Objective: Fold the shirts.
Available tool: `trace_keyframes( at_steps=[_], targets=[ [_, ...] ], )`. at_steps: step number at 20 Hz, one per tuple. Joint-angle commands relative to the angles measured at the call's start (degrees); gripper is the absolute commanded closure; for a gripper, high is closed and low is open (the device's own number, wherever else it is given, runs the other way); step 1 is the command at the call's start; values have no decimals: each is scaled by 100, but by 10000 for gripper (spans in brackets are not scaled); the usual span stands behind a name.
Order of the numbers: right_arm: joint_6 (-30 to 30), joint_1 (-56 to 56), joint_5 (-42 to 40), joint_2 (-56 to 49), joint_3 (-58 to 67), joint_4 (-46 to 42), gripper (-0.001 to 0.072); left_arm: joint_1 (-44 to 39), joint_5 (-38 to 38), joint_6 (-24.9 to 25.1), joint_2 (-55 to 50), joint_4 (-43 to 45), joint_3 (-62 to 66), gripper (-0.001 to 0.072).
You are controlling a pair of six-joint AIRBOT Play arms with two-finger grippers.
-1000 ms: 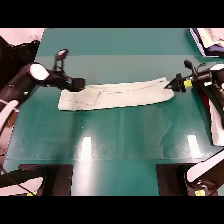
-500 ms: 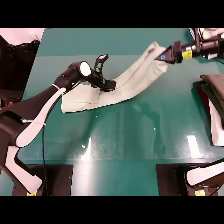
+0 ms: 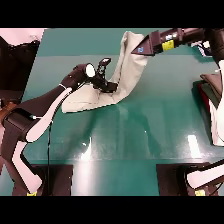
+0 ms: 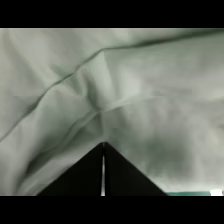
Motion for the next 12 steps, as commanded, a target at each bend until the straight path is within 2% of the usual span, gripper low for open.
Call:
trace_keyframes(
  at_steps=[1, 6, 8, 12],
  targets=[
    [20, 337, -160, 4, 42, 15, 697, -4, -584, -4, 74, 723, 361, 675],
    [-107, 796, -638, 4, 42, 15, 698, 127, -1919, 35, 903, 3071, 1355, 674],
    [-170, 1008, -929, 2, 42, 9, 697, 527, -2380, 188, 1368, 3180, 1641, 674],
    [-199, 1482, -1399, -208, 42, 9, 697, 1554, -2802, 184, 2490, 3086, 1672, 674]
  ],
)
